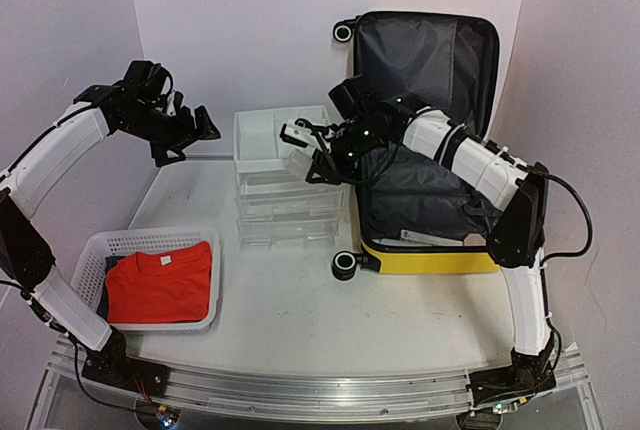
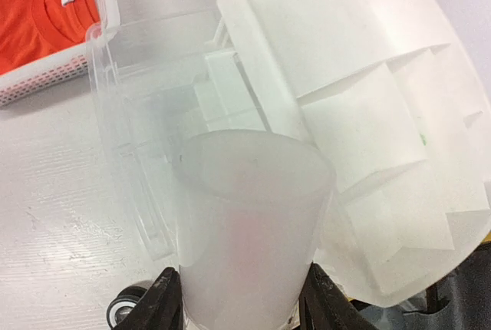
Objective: Open, take out, and arrange the luggage
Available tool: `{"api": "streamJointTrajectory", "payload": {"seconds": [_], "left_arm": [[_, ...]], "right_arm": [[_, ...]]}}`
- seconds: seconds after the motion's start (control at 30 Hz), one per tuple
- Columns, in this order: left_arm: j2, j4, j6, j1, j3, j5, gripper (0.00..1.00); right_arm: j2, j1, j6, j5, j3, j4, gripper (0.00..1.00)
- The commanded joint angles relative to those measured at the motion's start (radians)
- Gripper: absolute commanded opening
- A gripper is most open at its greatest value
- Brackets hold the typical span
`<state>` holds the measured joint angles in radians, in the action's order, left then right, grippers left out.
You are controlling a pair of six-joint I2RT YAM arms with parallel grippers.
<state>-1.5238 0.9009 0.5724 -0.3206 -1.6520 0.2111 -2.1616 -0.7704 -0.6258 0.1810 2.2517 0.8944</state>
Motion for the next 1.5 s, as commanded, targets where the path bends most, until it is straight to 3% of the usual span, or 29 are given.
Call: {"api": "streamJointTrajectory", "payload": {"seconds": [0.0, 0.13, 0.3, 0.47, 0.6, 0.83, 1.07, 1.1, 1.17, 1.27, 1.47], "left_arm": [[0.047, 0.005, -0.025, 0.005, -0.023, 0.013, 0.99], [0.069, 0.007, -0.014, 0.006, 0.005, 0.009, 0.99], [0.101, 0.005, 0.023, 0.006, 0.044, -0.005, 0.99], [0.098, 0.001, 0.059, 0.005, 0.044, -0.001, 0.99], [0.069, -0.002, 0.051, 0.006, 0.008, 0.013, 1.0], [-0.028, -0.008, 0.027, 0.006, -0.095, 0.075, 1.0], [-0.193, -0.007, 0.006, 0.006, -0.226, 0.223, 0.94], [-0.219, -0.007, 0.003, 0.006, -0.255, 0.245, 0.92], [-0.269, -0.007, 0.009, 0.006, -0.289, 0.281, 0.86], [-0.323, -0.008, 0.02, 0.006, -0.333, 0.312, 0.79], [-0.357, -0.004, -0.009, 0.006, -0.352, 0.28, 0.68]], "right_arm": [[-0.03, -0.017, -0.077, -0.057, 0.051, 0.014, 0.29], [-0.058, -0.026, -0.08, -0.077, 0.066, 0.02, 0.32], [-0.088, -0.029, -0.063, -0.102, 0.113, 0.027, 0.43], [-0.073, -0.03, -0.012, -0.115, 0.138, 0.02, 0.74], [-0.038, -0.03, 0.038, -0.12, 0.138, 0.017, 0.88], [0.064, -0.03, 0.174, -0.165, 0.098, 0.032, 0.92], [0.212, -0.029, 0.304, 0.221, -0.148, 0.04, 0.83], [0.218, -0.03, 0.329, 0.266, -0.178, 0.04, 0.76], [0.223, -0.031, 0.337, 0.355, -0.241, 0.04, 0.52], [0.208, -0.053, 0.307, 0.364, -0.296, 0.038, 0.34], [0.15, -0.08, 0.199, 0.243, -0.291, 0.026, 0.17]]}}
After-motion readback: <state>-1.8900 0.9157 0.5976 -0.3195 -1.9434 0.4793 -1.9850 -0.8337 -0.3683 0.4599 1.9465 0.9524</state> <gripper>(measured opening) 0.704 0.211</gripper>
